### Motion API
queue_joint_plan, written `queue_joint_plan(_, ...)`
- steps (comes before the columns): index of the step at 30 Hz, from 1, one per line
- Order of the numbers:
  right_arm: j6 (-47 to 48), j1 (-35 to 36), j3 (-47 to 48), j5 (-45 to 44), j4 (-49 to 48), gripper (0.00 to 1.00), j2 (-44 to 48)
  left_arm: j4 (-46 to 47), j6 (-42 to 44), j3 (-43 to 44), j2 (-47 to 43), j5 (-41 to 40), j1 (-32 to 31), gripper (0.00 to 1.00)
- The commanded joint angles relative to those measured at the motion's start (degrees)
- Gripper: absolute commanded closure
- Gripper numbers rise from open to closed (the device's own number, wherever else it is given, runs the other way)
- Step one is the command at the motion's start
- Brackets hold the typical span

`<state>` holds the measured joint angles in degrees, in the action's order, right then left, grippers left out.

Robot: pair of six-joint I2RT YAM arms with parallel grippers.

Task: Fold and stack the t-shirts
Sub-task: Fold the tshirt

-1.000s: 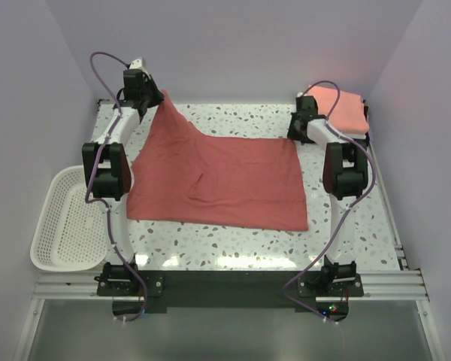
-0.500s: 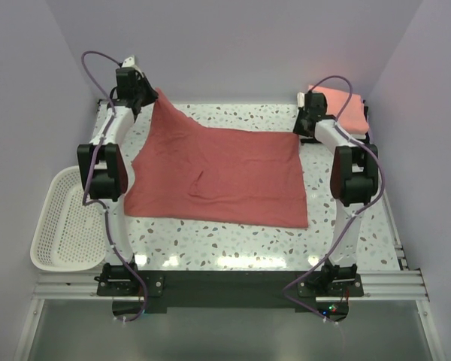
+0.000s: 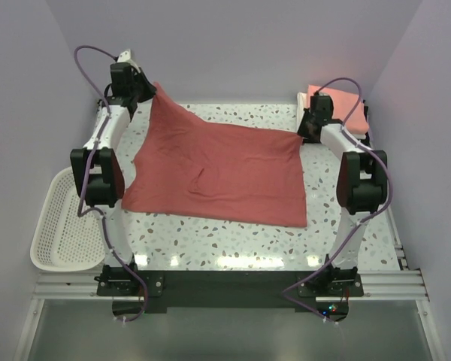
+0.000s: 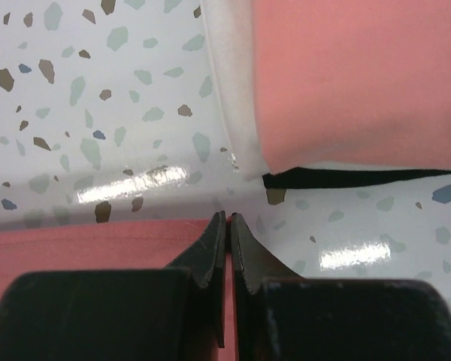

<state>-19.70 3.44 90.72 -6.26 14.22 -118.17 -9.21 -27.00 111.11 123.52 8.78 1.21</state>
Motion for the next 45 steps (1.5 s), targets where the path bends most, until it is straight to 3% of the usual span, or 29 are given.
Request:
queue_joint_plan(1, -1.1, -0.4, -2.8, -0.4, -2.8, 1.0, 6.8, 0.8, -0.2, -3.1, -7.0, -0.1, 0.5, 1.0)
queue_joint_plan(24, -9.3, 0.2, -30.6, -2.4, -1.3, 1.0, 30.5, -1.2, -8.2, -48.8, -39.3, -11.6, 0.6, 1.0)
queue_joint_plan(33, -12.0, 1.1, -38.4, -2.2, -2.1, 1.0, 35.4, -5.2, -9.1, -55.2, -47.3, -14.1, 0.6, 1.0)
queue_joint_plan(45, -14.4, 2.5, -48.4, -0.6, -4.9, 1.0, 41.8, -6.7, -9.4, -57.3, -49.2, -15.7, 1.0, 1.0)
